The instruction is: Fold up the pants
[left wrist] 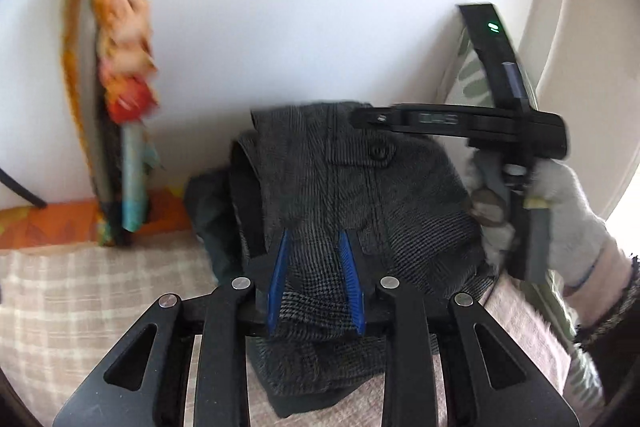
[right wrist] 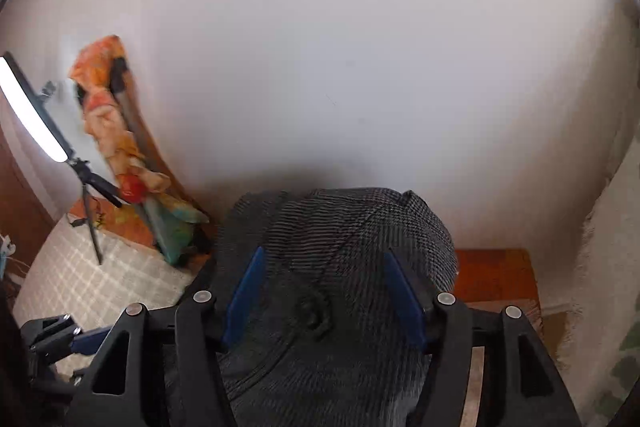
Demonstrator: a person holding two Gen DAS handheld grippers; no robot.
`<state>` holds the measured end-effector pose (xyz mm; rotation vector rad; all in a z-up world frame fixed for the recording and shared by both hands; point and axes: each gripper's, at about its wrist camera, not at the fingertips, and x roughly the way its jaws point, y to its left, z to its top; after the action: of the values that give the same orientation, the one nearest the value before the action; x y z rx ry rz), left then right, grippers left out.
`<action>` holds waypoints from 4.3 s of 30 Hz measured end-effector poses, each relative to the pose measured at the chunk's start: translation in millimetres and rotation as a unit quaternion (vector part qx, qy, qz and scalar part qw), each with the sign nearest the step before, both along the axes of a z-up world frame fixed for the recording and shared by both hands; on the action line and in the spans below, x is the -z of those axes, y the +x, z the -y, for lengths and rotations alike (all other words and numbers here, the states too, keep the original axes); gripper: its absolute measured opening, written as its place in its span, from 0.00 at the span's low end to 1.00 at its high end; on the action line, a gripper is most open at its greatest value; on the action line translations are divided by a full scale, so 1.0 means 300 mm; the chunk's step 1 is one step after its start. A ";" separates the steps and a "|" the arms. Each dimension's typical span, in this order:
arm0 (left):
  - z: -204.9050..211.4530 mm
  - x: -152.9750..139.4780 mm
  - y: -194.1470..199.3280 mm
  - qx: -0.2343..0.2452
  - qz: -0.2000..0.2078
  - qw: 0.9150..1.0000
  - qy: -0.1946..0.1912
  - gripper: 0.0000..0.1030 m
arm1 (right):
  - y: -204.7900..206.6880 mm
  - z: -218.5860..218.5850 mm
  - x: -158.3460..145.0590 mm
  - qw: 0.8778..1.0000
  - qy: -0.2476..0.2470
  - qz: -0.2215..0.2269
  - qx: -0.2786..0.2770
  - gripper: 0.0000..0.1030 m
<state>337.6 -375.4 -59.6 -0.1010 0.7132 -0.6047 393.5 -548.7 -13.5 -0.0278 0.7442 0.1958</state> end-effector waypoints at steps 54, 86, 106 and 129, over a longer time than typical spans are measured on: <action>-0.338 -0.245 -0.372 0.014 0.057 0.997 0.057 0.72 | -0.881 -0.203 -0.119 0.984 -0.059 0.041 0.162 0.86; -0.669 -0.233 -0.704 -0.029 0.116 0.987 0.107 0.86 | -1.142 -0.639 -0.067 0.972 -0.049 0.096 0.210 1.00; -0.705 -0.197 -0.734 -0.027 0.092 0.991 0.095 0.86 | -1.156 -0.658 -0.044 0.966 -0.055 0.113 0.225 1.00; -0.706 -0.203 -0.738 -0.024 0.089 0.991 0.096 0.86 | -1.146 -0.672 -0.034 0.966 -0.056 0.114 0.224 1.00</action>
<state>116.2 -163.6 1.2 0.1137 0.5914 -0.4895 49.7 -347.2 -3.4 0.0117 0.5142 -0.2780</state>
